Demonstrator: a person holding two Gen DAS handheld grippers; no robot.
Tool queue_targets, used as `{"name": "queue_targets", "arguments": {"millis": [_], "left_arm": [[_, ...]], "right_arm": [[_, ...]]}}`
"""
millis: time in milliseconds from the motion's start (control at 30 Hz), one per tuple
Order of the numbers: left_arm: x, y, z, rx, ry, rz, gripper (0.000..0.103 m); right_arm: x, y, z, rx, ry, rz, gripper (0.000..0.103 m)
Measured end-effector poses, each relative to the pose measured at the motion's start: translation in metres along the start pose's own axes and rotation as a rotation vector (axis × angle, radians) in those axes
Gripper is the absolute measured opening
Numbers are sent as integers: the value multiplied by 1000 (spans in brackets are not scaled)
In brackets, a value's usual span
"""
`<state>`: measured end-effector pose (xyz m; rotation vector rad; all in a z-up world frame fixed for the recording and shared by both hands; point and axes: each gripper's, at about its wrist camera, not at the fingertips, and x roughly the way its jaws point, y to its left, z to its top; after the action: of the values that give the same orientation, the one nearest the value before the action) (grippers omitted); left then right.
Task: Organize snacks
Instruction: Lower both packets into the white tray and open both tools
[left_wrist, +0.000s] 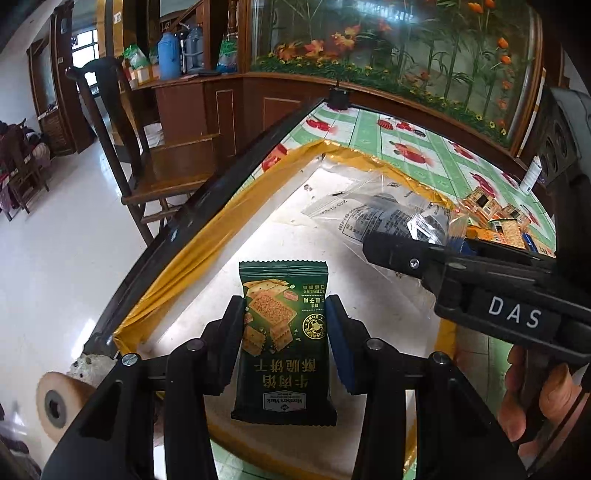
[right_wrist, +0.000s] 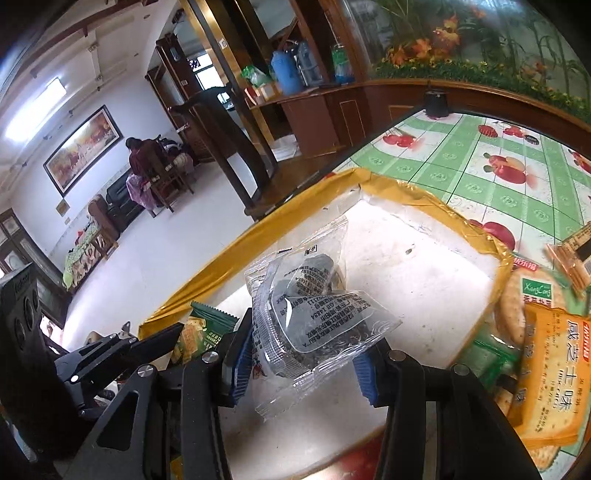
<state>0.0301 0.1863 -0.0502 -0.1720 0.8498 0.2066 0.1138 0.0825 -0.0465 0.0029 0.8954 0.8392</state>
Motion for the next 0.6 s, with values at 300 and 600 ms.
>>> {"name": "queue_targets", "arguments": {"millis": [300, 600], "left_arm": [[10, 2, 0, -13, 70, 54, 58], [-3, -13, -6, 12, 42, 79, 83]], "right_arm": [[-6, 0, 1, -21, -13, -22, 59], [-56, -18, -1, 2, -101, -51, 59]]}}
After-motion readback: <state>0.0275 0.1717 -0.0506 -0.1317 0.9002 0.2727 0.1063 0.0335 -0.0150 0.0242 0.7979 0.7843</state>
